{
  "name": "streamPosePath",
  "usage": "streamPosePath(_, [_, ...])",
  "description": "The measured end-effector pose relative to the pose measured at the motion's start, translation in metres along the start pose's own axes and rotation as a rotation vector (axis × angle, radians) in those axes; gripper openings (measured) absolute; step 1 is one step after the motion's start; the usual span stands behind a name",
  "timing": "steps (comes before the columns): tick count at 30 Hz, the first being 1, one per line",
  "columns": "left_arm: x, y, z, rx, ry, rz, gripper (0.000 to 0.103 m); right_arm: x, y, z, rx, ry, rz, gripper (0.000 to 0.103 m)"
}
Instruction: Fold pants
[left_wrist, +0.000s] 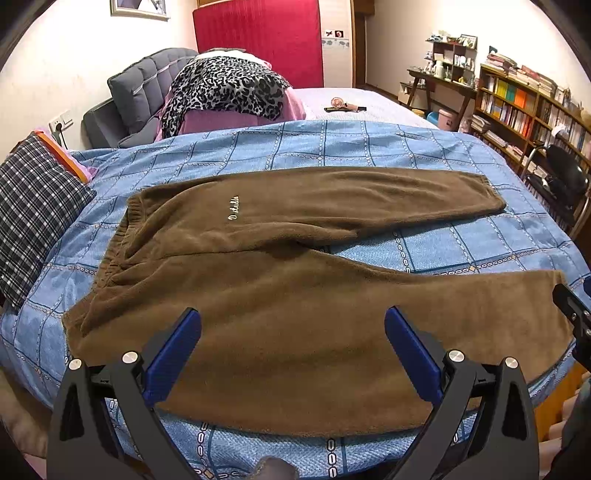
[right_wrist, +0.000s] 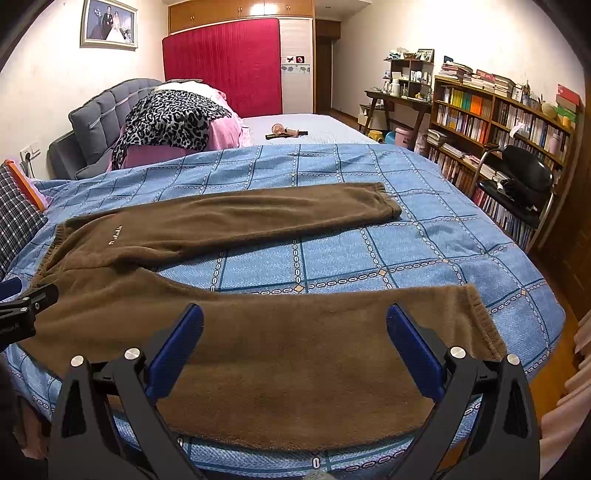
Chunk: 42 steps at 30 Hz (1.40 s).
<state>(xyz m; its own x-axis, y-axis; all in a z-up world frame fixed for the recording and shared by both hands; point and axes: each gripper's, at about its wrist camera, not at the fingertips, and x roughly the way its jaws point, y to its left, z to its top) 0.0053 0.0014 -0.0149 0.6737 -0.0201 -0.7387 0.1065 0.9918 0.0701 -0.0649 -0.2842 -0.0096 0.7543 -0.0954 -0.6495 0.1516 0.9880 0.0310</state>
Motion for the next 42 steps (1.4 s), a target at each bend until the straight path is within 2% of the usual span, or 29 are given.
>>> streamPosePath(33, [0.027, 0.013, -0.002, -0.029, 0.074, -0.002, 0.098, 0.03, 0.002, -0.003, 0.007, 0.074, 0.031, 0.1])
streamPosePath(35, [0.031, 0.015, -0.002, -0.035, 0.085, -0.003, 0.098, 0.031, 0.0, -0.003, 0.016, 0.07, 0.065, 0.1])
streamPosePath(42, [0.045, 0.025, -0.006, -0.07, 0.132, -0.001, 0.098, 0.039, 0.0, -0.002, 0.025, 0.079, 0.056, 0.1])
